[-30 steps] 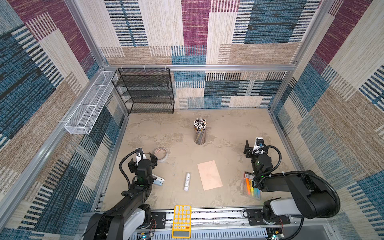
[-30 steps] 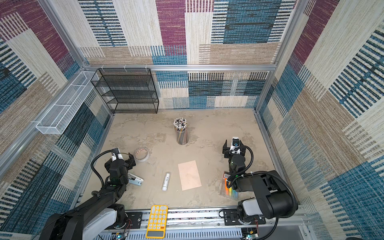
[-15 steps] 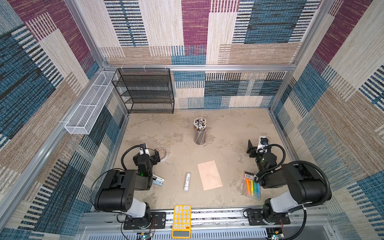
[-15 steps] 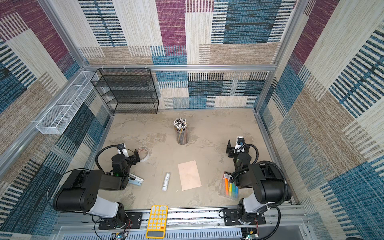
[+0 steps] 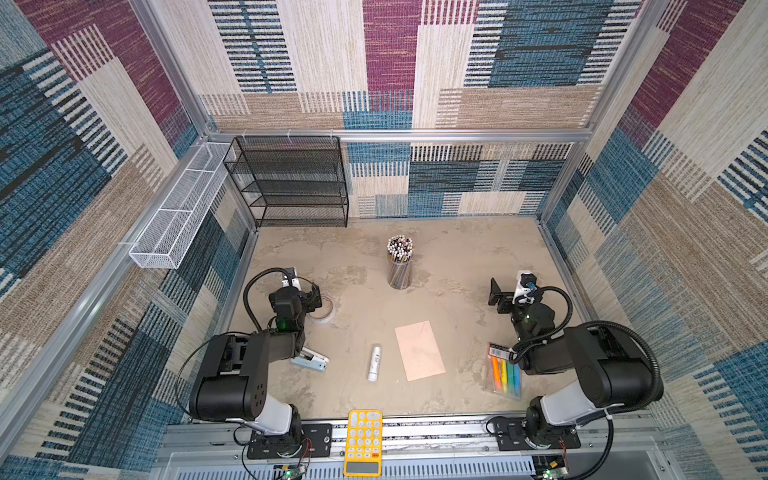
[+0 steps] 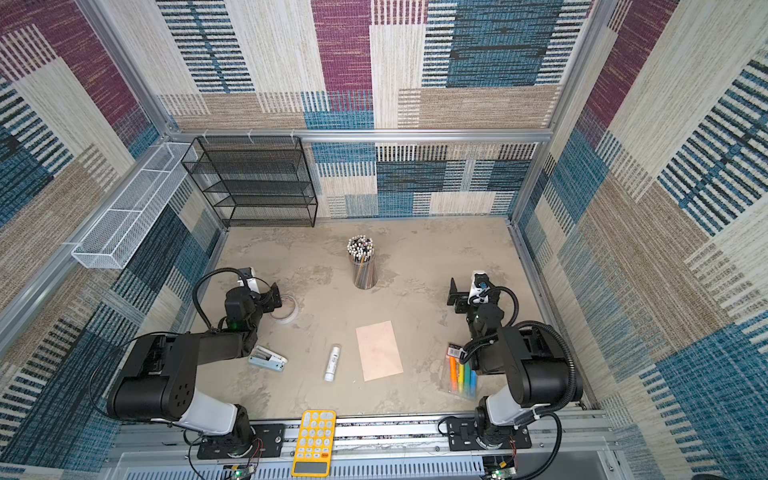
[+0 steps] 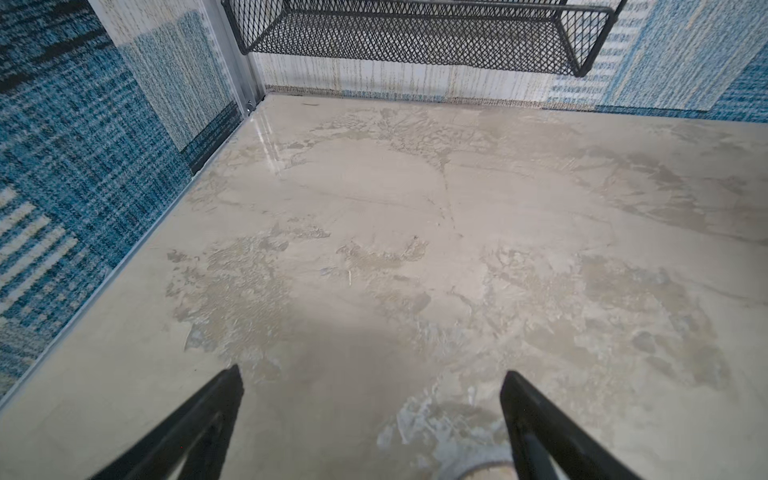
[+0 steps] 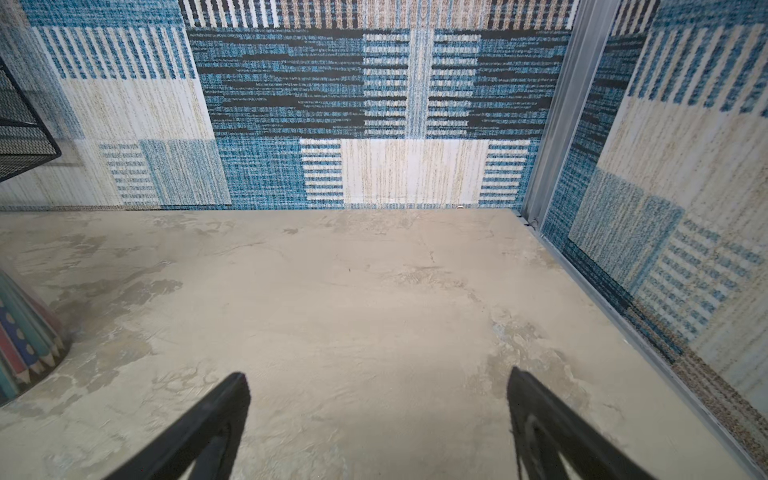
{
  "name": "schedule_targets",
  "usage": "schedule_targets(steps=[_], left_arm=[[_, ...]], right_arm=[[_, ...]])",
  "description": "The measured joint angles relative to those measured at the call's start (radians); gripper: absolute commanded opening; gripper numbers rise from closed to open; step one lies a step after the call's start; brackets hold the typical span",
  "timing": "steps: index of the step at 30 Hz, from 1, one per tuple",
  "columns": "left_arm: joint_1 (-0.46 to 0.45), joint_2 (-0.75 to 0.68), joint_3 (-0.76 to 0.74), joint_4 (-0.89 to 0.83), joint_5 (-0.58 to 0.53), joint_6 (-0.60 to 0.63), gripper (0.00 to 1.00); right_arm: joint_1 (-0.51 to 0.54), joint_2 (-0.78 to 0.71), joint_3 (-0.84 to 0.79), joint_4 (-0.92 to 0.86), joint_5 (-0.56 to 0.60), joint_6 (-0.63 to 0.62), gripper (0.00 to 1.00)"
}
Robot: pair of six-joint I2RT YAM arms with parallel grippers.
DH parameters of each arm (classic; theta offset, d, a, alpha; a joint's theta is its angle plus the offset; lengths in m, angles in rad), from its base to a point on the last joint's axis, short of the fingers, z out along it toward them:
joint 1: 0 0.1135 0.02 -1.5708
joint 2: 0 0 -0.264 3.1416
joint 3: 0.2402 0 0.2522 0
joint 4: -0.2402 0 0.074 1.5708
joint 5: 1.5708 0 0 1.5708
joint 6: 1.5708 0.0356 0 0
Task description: Place the letter into the envelope and seal it
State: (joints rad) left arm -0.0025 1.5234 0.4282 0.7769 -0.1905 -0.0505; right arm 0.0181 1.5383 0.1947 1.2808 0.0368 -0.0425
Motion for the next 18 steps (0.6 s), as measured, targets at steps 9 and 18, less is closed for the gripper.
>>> schedule_targets(steps=[9,18], left_arm=[[0.0,0.0,0.002,-0.032,0.01,0.0,0.99],[0.0,-0.002,0.002,-0.033,0.01,0.0,0.99]], right_arm=[[0.0,0.0,0.002,-0.001,0.0,0.0,1.0],[-0.001,0.0,0.003,-0.003,0.0,0.0,1.0]])
